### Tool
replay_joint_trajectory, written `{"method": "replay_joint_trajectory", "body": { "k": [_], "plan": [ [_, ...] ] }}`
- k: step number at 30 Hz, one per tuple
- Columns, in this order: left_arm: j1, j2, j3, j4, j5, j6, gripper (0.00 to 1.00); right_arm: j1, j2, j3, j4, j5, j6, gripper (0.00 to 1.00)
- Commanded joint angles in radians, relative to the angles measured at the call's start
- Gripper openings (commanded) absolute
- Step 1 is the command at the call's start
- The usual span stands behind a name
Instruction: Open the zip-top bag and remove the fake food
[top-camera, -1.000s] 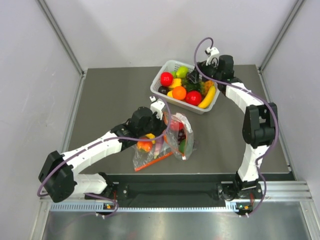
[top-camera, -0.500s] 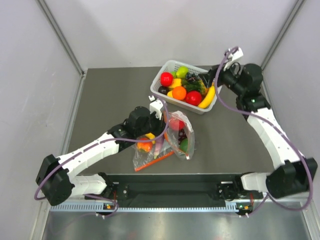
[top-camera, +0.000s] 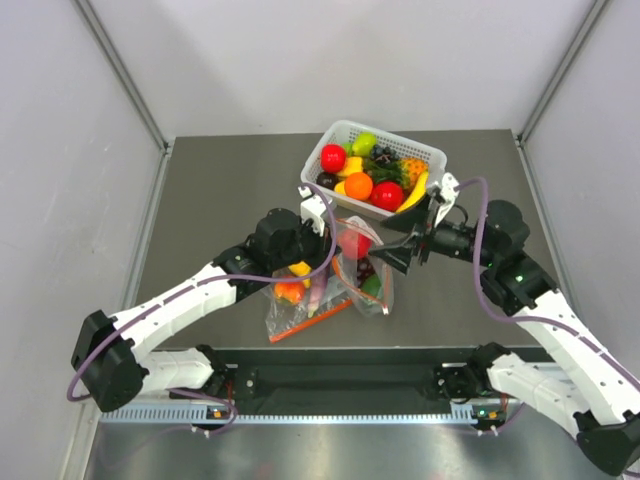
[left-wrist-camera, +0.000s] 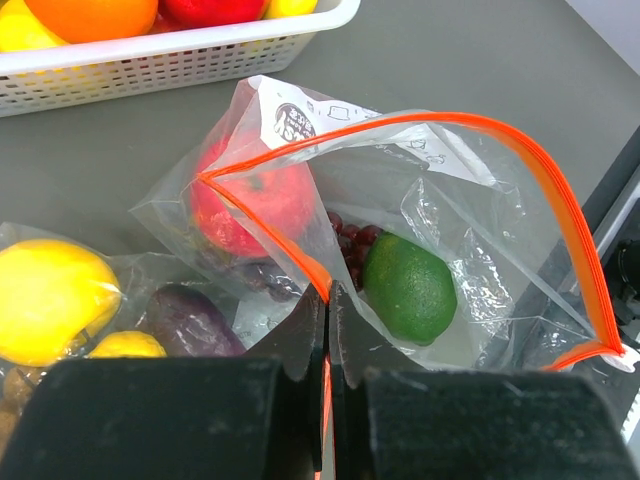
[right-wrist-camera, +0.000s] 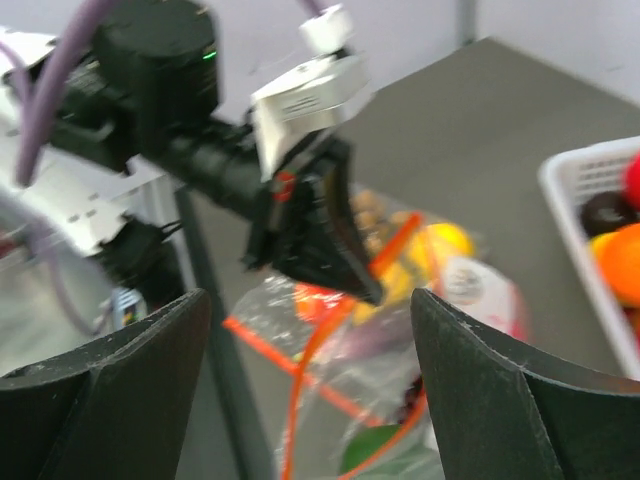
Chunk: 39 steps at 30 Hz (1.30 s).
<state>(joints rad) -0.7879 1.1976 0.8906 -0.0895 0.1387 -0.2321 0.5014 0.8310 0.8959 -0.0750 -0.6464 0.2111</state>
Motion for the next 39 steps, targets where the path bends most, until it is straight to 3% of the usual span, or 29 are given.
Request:
{"method": "replay_joint_trajectory", "body": {
  "k": [1,7,15,19,27,39],
  "plan": [
    [0.003,-0.02,0.044,0.051,0.021,-0.004,0.0,0.092,0.005,-0.021,-0.034,-0.113,0.057,0.8],
    [0.003,-0.006,0.044,0.065,0.019,-0.006,0.0,0.172,0.12,0.006,-0.12,0.013,0.034,0.76],
    [0.003,-0.018,0.041,0.06,0.019,0.01,0.0,0.177,0.31,0.008,-0.18,0.206,0.083,0.76],
    [0.003,-0.032,0.028,0.06,0.045,0.028,0.0,0.175,0.316,-0.012,-0.216,0.384,0.114,0.77],
    [-0.004,-0.056,-0.001,0.12,0.17,0.071,0.0,0.215,0.33,-0.015,-0.381,0.551,0.091,0.75],
    [-0.027,-0.01,0.011,0.139,0.202,0.077,0.0,0.416,0.335,0.02,-0.454,0.725,0.116,0.71]
  ]
}}
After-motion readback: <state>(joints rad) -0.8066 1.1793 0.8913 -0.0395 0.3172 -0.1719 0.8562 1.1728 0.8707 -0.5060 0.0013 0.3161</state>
